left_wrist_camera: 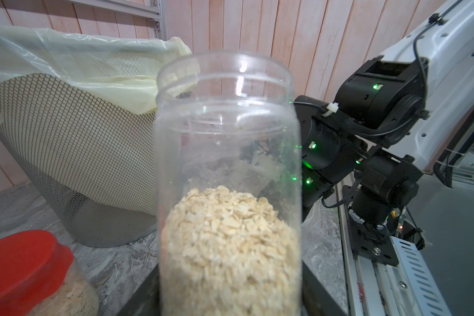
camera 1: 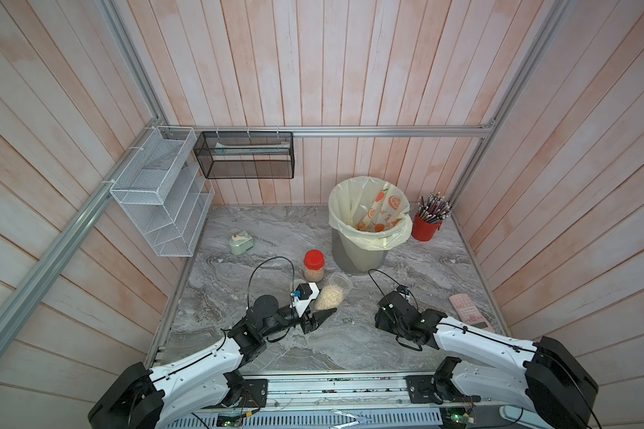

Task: Empty expired oatmeal from jars
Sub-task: Place the lid at the center of the board.

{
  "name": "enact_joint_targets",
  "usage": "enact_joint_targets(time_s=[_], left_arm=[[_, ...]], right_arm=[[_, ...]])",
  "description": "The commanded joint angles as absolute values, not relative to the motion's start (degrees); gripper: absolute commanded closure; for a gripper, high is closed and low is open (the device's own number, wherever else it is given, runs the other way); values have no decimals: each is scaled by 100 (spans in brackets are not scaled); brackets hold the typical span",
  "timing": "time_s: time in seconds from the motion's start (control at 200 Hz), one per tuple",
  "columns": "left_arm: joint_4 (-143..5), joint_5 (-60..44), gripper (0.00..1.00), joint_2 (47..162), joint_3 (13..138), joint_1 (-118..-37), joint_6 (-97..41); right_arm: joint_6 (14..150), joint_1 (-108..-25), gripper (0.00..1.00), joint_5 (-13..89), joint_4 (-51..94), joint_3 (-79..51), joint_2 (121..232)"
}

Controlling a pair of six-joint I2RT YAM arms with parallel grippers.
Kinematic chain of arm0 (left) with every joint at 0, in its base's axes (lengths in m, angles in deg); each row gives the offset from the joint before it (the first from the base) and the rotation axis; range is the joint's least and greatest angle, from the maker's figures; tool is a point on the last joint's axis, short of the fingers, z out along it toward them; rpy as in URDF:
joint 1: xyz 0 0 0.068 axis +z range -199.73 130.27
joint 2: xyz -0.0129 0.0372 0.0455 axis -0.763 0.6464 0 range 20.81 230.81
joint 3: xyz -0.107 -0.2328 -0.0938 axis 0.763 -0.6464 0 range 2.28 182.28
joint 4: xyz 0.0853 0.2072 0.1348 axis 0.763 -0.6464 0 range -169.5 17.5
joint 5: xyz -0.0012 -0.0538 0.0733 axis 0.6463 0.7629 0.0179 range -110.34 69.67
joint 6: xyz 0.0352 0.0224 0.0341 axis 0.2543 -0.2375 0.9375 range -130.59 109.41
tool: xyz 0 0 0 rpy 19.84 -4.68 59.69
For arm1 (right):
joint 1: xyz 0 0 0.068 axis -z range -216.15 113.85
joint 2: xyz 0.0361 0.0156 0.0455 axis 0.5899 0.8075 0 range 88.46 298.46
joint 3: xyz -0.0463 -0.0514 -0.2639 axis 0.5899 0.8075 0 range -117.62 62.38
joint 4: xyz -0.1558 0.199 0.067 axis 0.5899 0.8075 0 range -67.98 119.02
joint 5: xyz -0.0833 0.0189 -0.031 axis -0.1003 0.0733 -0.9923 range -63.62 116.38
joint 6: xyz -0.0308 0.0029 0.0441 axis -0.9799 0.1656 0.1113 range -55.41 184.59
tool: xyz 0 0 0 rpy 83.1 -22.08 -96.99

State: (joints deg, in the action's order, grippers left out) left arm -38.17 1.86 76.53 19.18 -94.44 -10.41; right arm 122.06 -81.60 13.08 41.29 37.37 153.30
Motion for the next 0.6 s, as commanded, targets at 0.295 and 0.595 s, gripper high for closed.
enact_joint_targets(time_s=[0.295,0.595], left_arm=[[-3689,138,99,7625,1985,-9473,-989],[-3717,126,100,7594,2003,-9473,-971]], right_arm=[[12216,-8245,26,1315,4164,3664,15692],[12181,-8273,16,1245,4488,3433,15621]])
